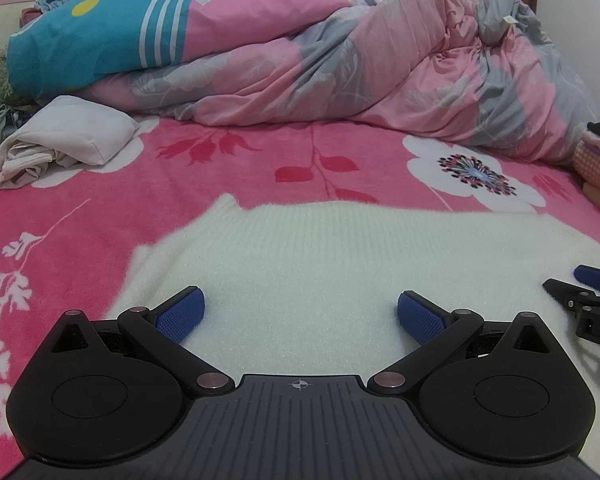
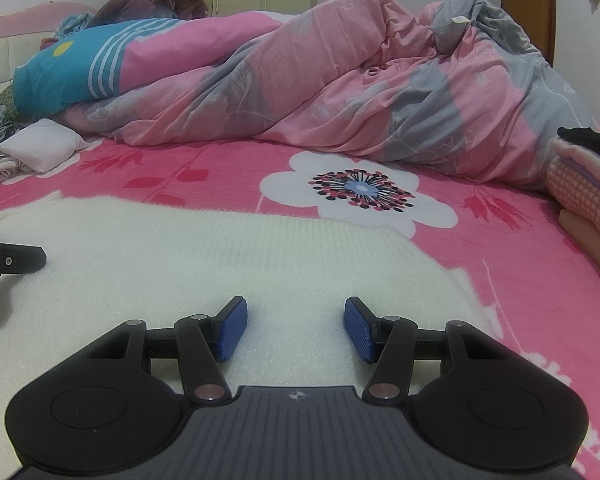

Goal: Fold clothes

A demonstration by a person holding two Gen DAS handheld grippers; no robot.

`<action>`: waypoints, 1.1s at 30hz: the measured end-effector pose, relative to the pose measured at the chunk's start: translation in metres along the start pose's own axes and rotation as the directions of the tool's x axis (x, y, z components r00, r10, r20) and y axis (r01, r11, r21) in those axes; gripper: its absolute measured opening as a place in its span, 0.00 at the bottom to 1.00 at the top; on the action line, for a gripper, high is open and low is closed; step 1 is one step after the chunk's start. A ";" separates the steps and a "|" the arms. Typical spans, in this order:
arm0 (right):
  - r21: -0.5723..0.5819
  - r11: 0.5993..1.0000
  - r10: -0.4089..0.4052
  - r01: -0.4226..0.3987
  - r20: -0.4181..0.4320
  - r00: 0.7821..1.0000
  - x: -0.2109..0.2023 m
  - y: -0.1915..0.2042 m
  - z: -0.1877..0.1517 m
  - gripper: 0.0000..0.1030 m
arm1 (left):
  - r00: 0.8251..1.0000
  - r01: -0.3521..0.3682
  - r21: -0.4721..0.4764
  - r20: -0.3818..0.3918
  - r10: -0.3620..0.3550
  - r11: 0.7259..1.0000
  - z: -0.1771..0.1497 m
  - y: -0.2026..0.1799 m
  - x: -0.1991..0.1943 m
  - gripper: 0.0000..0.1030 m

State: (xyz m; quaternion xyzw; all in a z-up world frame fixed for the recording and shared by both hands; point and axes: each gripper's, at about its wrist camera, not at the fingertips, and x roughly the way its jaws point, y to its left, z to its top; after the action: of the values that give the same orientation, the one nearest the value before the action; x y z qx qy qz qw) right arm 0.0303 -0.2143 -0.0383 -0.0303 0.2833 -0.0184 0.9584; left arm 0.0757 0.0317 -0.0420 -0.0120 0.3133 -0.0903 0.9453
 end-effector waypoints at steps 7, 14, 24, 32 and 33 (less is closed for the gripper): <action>0.000 1.000 0.000 0.000 0.000 1.000 0.000 0.000 0.000 0.55 | 1.000 -0.001 0.000 0.000 0.001 1.000 0.000 0.000 0.000 1.00; 0.000 1.000 0.000 0.000 0.001 1.000 0.000 0.000 0.000 0.55 | 1.000 -0.001 0.000 0.000 0.001 1.000 0.000 0.000 0.000 1.00; 0.001 1.000 0.001 -0.001 0.002 1.000 0.000 -0.001 0.001 0.55 | 1.000 -0.002 0.002 -0.002 0.002 1.000 0.000 0.000 0.001 1.00; 0.005 1.000 0.003 -0.003 0.004 1.000 -0.001 -0.001 0.000 0.55 | 0.999 -0.012 0.013 -0.035 0.013 1.000 0.006 -0.001 0.002 1.00; 0.006 1.000 0.004 -0.004 0.005 1.000 -0.001 -0.001 0.000 0.55 | 0.999 -0.016 0.017 -0.043 0.016 1.000 0.008 -0.002 0.001 1.00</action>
State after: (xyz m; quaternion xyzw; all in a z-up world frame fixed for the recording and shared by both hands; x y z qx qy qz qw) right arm 0.0292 -0.2153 -0.0376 -0.0269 0.2810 -0.0172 0.9592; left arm 0.0815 0.0295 -0.0359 0.0003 0.3330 -0.0855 0.9391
